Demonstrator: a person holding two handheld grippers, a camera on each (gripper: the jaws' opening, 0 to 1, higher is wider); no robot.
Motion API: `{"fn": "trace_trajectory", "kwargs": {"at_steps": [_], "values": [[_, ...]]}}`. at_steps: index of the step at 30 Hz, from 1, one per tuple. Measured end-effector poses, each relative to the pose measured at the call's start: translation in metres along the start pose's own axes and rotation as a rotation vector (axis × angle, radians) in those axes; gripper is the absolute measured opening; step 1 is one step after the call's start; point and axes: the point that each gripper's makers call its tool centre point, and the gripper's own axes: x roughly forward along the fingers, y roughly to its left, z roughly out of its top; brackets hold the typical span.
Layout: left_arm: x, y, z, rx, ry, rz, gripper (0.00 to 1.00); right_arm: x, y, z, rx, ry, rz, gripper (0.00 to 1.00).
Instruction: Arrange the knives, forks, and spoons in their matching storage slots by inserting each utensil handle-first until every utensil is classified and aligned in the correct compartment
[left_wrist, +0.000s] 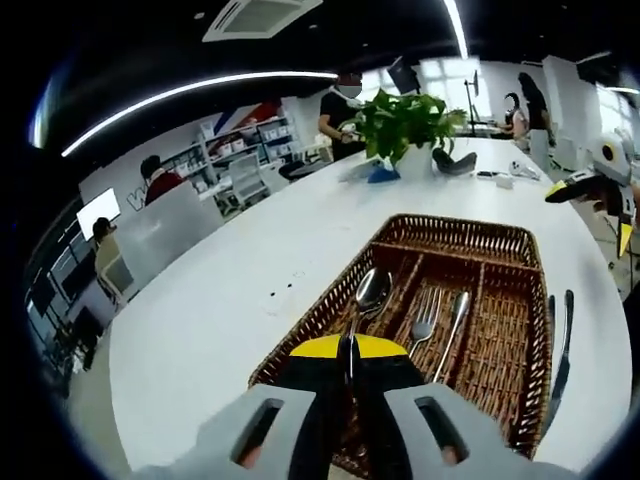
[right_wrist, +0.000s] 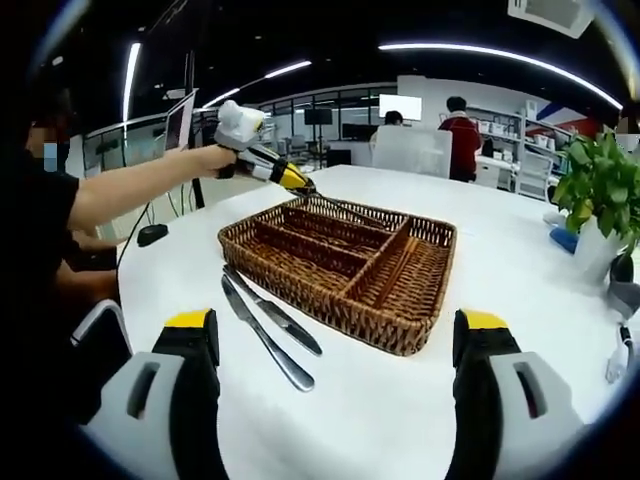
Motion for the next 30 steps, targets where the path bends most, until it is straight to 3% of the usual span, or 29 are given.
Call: {"fn": "trace_trajectory", "kwargs": {"at_steps": [8,11,14,18,22,30], "values": [[0.014,0.001,-0.005,0.017,0.066,-0.047,0.01,-0.001,-0.006,-0.003,0.008,0.005,-0.014,1.00],[0.019,-0.002,-0.010,-0.040,0.099,-0.100,0.01,-0.002,-0.008,-0.004,0.010,0.007,-0.016,1.00],[0.024,0.004,-0.014,-0.086,0.132,-0.113,0.02,-0.003,-0.011,-0.005,0.011,0.010,-0.022,1.00],[0.028,0.005,-0.034,-0.114,0.260,-0.159,0.02,-0.005,-0.013,-0.007,0.012,0.015,-0.028,1.00],[0.032,0.009,-0.039,-0.197,0.299,-0.160,0.02,-0.007,-0.018,-0.011,0.017,0.021,-0.042,1.00],[0.038,0.011,-0.054,-0.179,0.368,-0.200,0.03,-0.012,-0.026,-0.016,0.023,0.034,-0.060,1.00]]}}
